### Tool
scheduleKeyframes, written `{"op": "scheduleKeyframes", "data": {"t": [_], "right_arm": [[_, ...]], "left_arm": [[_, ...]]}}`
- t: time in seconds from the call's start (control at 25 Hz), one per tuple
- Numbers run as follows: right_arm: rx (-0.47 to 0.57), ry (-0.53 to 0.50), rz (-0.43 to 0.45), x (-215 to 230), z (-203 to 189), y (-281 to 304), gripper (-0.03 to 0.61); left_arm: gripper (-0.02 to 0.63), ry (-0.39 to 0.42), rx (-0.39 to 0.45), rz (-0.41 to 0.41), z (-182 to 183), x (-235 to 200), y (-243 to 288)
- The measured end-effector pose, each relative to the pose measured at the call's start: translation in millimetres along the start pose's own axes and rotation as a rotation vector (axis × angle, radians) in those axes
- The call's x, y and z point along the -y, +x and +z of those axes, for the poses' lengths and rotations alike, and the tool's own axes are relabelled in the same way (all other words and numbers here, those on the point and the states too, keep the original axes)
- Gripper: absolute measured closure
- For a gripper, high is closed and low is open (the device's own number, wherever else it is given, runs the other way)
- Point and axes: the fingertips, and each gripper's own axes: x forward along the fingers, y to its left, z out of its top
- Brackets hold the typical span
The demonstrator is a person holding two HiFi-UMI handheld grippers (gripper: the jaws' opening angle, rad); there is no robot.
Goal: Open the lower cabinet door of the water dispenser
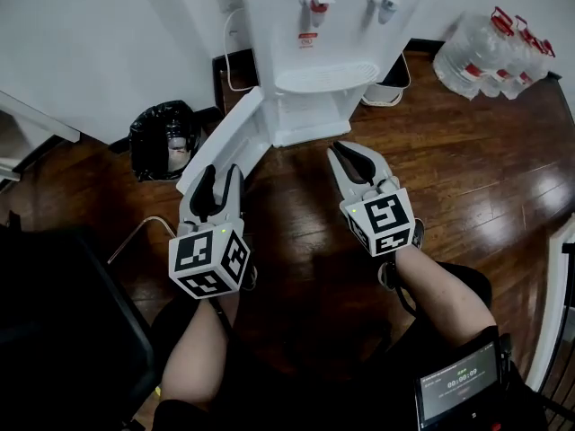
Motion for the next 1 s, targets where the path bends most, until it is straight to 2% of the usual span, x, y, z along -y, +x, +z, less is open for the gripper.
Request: {"op": "scheduleKeyframes", "data": {"t": [0.12, 0.2, 0.36, 0.48, 0.64, 0.8, 0.92, 1.0], "right_arm": [[0.029, 0.018, -0.107, 28, 1, -30, 0.545], [0.031, 0.041, -0.157, 43, -4, -47, 0.545], [0.013, 0.06, -0.225, 62, -14, -80, 0.545], [-0.012, 0.061, -0.237, 74, -18, -81, 0.546], [-0.022, 0.146, -0.26, 87, -24, -94, 0.546], [-0.024, 0.215, -0.277, 89, -38, -113, 0.546], [-0.005, 0.208, -0.229, 83, -33, -98, 0.546], [0.017, 0.178, -0.185, 77, -22, -86, 0.546]], "left_arm": [[0.43, -0.01, -0.065, -0.1, -18, 31, 2], [0.43, 0.012, -0.089, -0.164, -27, 56, 0], [0.43, 0.036, -0.126, -0.29, -47, 90, -5], [0.43, 0.061, -0.109, -0.356, -48, 94, -6], [0.43, 0.072, -0.09, -0.365, -45, 94, -8], [0.43, 0.079, -0.116, -0.346, -64, 90, -6], [0.431, 0.07, -0.155, -0.268, -87, 63, 5], [0.451, 0.045, -0.189, -0.175, -110, 34, 13]]}}
